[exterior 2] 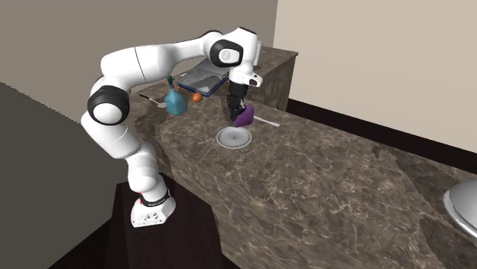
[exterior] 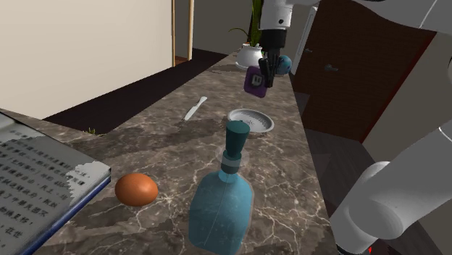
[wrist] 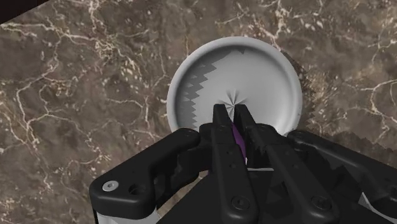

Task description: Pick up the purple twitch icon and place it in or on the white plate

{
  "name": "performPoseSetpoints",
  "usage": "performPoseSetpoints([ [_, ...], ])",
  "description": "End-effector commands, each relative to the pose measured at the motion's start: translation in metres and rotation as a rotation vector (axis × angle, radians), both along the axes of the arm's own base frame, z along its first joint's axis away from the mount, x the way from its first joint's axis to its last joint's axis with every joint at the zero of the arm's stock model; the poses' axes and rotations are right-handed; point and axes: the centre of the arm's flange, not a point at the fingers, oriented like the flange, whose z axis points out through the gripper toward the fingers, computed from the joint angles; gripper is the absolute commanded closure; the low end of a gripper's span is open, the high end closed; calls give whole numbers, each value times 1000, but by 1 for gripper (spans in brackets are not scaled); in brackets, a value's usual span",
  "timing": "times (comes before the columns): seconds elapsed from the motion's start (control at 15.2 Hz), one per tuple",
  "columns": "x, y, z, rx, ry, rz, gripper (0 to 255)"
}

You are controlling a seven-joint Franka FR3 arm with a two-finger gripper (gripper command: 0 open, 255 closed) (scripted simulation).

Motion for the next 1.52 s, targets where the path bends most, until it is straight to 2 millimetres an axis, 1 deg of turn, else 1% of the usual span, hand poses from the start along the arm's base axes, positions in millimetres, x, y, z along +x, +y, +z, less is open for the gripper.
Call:
performPoseSetpoints([
  [0.0,-18,15,2,0,0,-1,255],
  [0.07,-38,31,4,0,0,-1,255],
  [1.12,-38,31,-80,0,0,-1,255],
  [1.45,-38,31,-80,0,0,-1,255],
])
